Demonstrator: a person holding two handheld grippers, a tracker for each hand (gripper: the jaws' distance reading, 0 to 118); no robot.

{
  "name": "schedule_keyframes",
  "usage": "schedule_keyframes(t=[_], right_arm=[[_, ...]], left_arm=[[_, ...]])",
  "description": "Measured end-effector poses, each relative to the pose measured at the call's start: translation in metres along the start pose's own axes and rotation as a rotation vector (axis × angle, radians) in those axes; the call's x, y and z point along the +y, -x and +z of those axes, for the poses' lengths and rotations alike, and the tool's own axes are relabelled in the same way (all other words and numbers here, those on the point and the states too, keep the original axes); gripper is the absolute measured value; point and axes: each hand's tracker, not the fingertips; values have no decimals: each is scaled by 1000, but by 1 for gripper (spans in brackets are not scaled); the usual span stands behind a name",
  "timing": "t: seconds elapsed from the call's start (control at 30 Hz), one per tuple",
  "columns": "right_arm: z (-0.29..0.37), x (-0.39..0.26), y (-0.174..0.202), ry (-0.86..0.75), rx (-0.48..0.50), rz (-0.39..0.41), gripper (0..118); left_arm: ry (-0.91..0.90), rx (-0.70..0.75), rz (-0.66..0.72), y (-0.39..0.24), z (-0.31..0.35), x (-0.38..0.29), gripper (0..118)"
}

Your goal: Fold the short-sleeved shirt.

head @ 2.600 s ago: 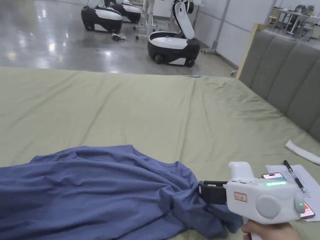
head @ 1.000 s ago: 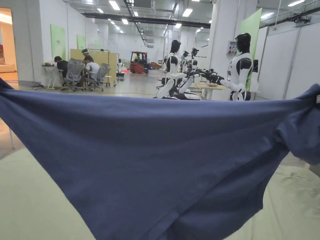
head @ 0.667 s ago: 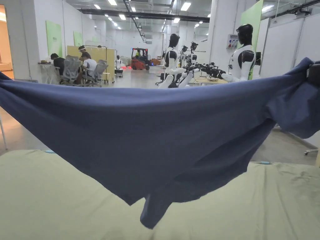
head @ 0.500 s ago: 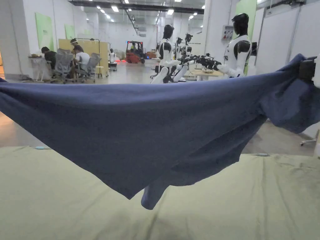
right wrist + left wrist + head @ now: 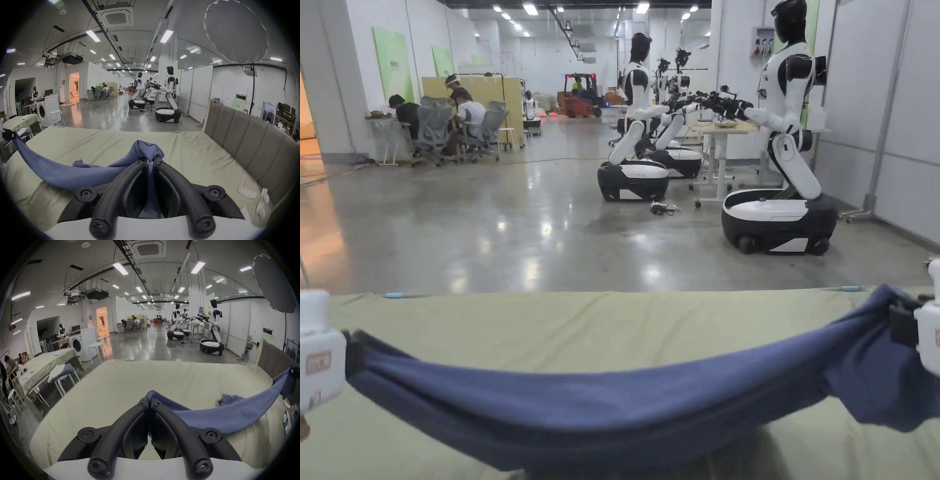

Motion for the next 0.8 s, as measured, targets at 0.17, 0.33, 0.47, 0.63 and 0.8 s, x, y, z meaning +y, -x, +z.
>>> schedule_keyframes(t=[0.17, 0.33, 0.47, 0.63, 0.8], right_arm=[[36, -65, -23, 79, -1, -101, 7], [118, -108, -40, 94, 10, -121, 7], [187, -130, -57, 80, 12, -109, 7], [267, -153, -78, 50, 41, -96, 7], [328, -193, -75, 100, 73, 1, 7]], left_arm=[[102, -67, 38, 14, 31, -75, 0], [134, -105, 82, 23, 98, -126, 0], [126, -114, 79, 48, 136, -146, 0], [96, -134, 88, 67, 200, -164, 0], [162, -196, 148, 85, 242, -210, 0]])
